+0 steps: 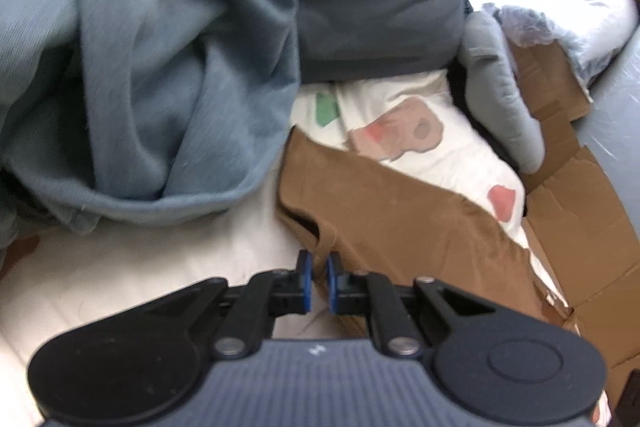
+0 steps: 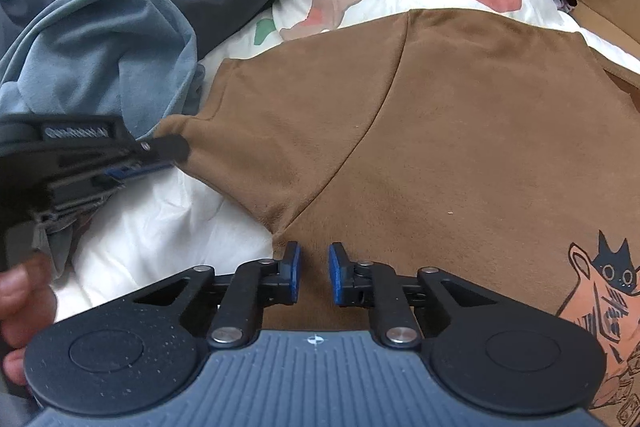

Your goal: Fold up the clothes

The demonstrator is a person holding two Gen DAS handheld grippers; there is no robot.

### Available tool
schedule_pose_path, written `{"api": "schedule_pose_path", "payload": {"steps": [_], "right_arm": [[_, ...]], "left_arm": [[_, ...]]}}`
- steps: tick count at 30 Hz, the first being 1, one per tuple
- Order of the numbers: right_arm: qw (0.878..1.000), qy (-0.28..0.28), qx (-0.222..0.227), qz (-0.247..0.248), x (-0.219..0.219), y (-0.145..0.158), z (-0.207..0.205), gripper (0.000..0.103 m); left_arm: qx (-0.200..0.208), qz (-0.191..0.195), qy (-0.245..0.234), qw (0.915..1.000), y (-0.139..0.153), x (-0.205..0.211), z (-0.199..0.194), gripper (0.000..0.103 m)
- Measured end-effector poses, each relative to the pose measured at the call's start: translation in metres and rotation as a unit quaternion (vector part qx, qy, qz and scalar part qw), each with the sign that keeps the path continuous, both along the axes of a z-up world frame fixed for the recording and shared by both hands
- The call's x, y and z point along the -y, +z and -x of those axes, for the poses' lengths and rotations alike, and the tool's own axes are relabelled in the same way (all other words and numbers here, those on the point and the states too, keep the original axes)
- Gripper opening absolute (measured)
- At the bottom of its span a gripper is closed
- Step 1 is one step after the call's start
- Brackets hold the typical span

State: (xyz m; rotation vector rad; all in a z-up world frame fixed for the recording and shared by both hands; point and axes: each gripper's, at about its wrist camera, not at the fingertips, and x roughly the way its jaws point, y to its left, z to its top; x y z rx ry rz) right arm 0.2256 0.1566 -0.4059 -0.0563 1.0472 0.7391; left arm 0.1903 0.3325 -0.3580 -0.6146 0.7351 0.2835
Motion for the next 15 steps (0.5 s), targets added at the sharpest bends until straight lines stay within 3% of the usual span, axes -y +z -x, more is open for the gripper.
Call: {"api": "schedule_pose_path", "payload": {"steps": [15], "right_arm": [[0.999,-0.032,-0.034,-0.028,0.003,-0.018,-0.011,0.014]], "left_arm": [[0.039,0.005,-0.041,0.9984,0.023,0.018,-0.003,0.008]]}}
